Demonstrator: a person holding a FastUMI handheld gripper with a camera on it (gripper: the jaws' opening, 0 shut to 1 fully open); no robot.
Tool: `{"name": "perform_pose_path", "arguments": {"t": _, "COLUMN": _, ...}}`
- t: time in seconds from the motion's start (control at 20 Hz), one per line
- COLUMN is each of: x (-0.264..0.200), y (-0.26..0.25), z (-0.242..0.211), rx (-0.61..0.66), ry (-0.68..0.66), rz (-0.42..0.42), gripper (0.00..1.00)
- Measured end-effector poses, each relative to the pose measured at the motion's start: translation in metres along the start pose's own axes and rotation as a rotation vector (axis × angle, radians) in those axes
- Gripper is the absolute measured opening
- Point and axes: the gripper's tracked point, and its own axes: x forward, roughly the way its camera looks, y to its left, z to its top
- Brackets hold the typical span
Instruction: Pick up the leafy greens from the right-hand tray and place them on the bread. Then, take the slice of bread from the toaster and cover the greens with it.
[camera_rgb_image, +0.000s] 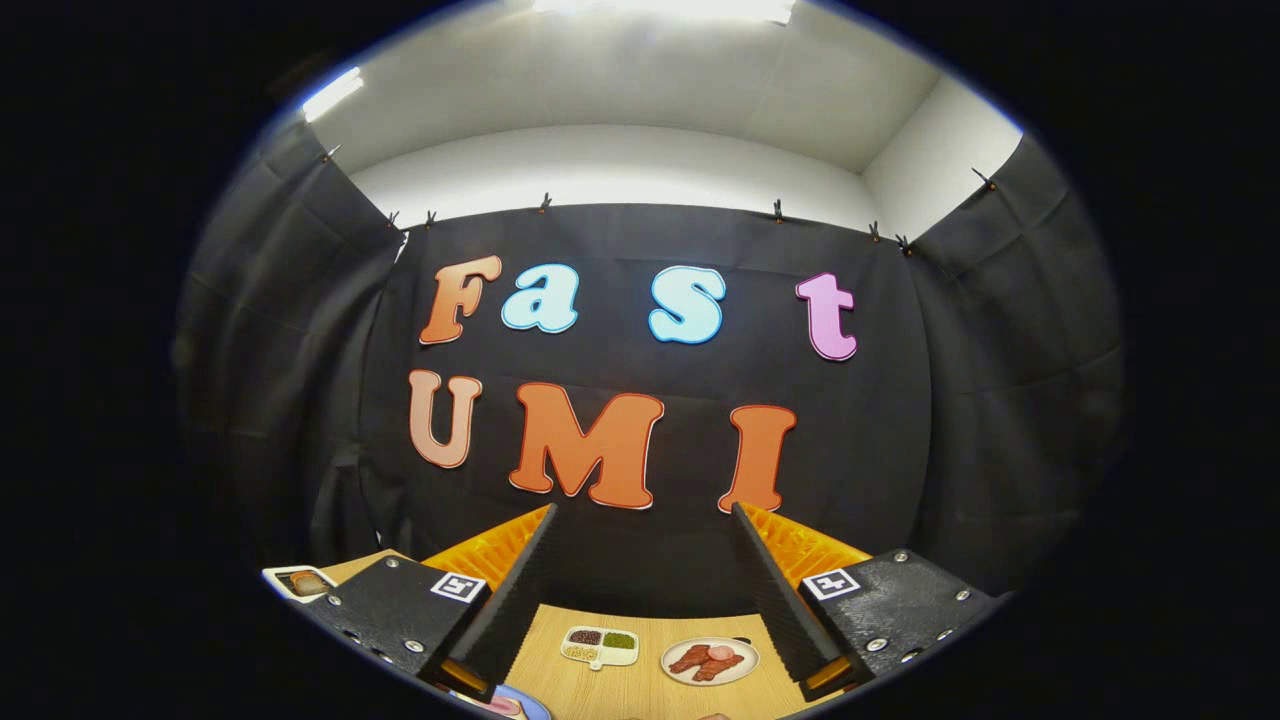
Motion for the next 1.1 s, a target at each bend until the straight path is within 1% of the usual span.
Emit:
{"name": "perform_pose_path", "arguments": {"t": 0.3, "x": 0.0, "y": 0.0, "z": 0.0, "rx": 0.003, "ry": -0.008, "rz": 0.005, "gripper": 0.99}}
{"name": "perform_pose_path", "arguments": {"t": 0.75, "x": 0.002, "y": -0.004, "z": -0.003, "rx": 0.015, "ry": -0.001, "rz": -0.028, "gripper": 0.99}}
{"name": "perform_pose_path", "arguments": {"t": 0.95, "x": 0.003, "y": -0.009, "z": -0.016, "rx": 0.008, "ry": 0.008, "rz": -0.032, "gripper": 0.99}}
{"name": "perform_pose_path", "arguments": {"t": 1.1, "x": -0.01, "y": -0.012, "z": -0.034, "rx": 0.007, "ry": 0.028, "rz": -0.03, "gripper": 0.99}}
